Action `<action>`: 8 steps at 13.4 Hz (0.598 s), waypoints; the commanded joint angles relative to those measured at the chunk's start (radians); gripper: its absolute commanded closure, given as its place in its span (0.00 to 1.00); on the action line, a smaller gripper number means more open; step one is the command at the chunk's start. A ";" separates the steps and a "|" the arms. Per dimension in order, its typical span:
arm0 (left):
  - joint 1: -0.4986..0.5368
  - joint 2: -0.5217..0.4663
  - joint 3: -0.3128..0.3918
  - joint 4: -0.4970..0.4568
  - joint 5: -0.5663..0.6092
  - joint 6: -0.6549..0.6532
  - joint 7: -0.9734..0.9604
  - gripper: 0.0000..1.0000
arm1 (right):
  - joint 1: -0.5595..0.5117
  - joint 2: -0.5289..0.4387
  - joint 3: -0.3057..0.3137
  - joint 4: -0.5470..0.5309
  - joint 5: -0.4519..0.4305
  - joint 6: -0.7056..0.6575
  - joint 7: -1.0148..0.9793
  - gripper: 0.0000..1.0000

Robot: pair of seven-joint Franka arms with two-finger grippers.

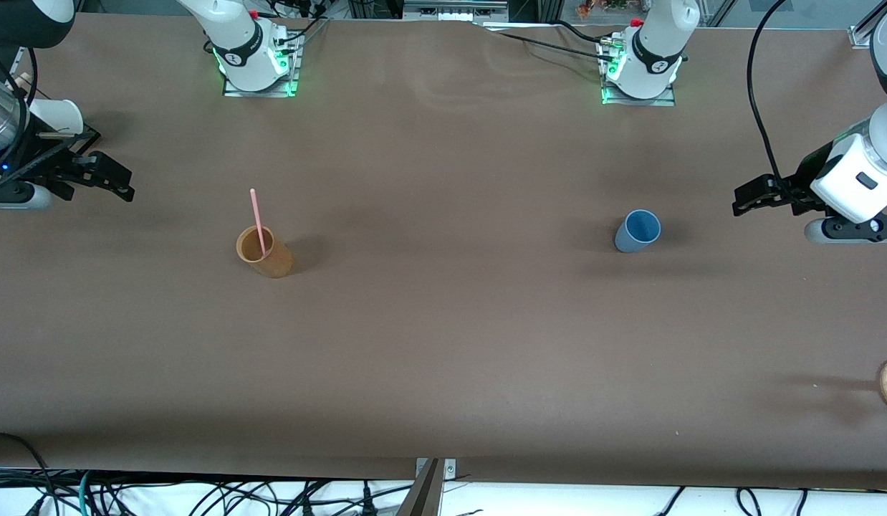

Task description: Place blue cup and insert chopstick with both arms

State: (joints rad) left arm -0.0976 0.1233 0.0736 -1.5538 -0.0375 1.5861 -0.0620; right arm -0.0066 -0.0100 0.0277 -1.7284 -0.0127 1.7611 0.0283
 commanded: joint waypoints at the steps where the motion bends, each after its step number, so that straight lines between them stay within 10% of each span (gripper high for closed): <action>1: 0.001 0.001 -0.002 0.011 0.018 -0.003 0.011 0.00 | 0.000 -0.008 0.001 0.003 0.002 0.000 0.002 0.00; 8: -0.001 0.073 0.000 0.009 -0.002 0.046 0.008 0.00 | -0.001 -0.007 0.000 0.004 0.002 0.003 0.001 0.00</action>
State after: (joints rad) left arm -0.0952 0.1646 0.0701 -1.5542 -0.0383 1.6225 -0.0621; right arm -0.0066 -0.0100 0.0277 -1.7284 -0.0127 1.7613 0.0283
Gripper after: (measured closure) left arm 0.000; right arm 0.000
